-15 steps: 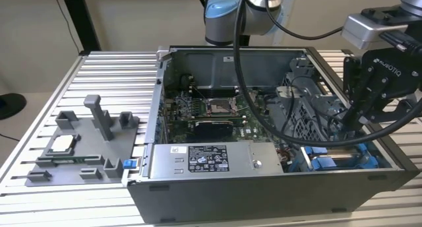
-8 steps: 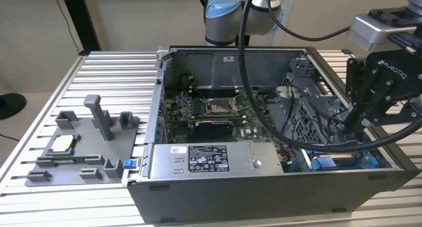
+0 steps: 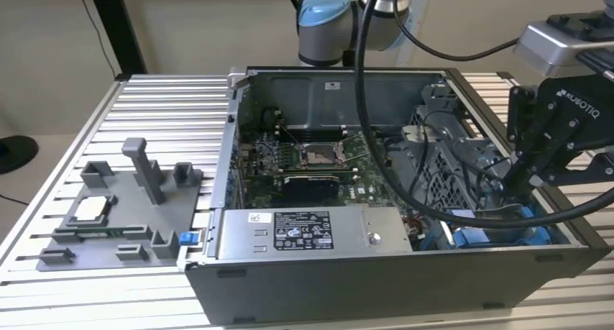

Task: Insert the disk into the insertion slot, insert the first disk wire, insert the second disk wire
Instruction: 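Insert the first disk wire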

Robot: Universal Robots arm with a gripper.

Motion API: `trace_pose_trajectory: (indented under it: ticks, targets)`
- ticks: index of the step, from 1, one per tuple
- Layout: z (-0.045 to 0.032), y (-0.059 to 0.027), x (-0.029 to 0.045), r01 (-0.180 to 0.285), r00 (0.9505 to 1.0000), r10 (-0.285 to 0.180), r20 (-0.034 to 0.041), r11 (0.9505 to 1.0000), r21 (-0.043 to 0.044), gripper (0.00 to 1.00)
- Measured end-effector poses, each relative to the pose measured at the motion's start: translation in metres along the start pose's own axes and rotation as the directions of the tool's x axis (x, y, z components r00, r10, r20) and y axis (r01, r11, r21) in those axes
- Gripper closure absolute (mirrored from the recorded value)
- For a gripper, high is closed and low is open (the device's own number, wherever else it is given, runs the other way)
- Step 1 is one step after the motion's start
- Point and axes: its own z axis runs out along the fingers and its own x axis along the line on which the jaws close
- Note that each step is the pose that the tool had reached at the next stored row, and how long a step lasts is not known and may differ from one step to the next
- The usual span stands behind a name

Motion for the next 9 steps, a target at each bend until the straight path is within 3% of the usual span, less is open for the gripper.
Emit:
trace_pose_trajectory:
  ticks: [9]
  targets:
    - [-0.0001, -0.0023, 0.007, -0.001, 0.9999, 0.002, 0.0107, 0.9999, -0.0139, 1.0]
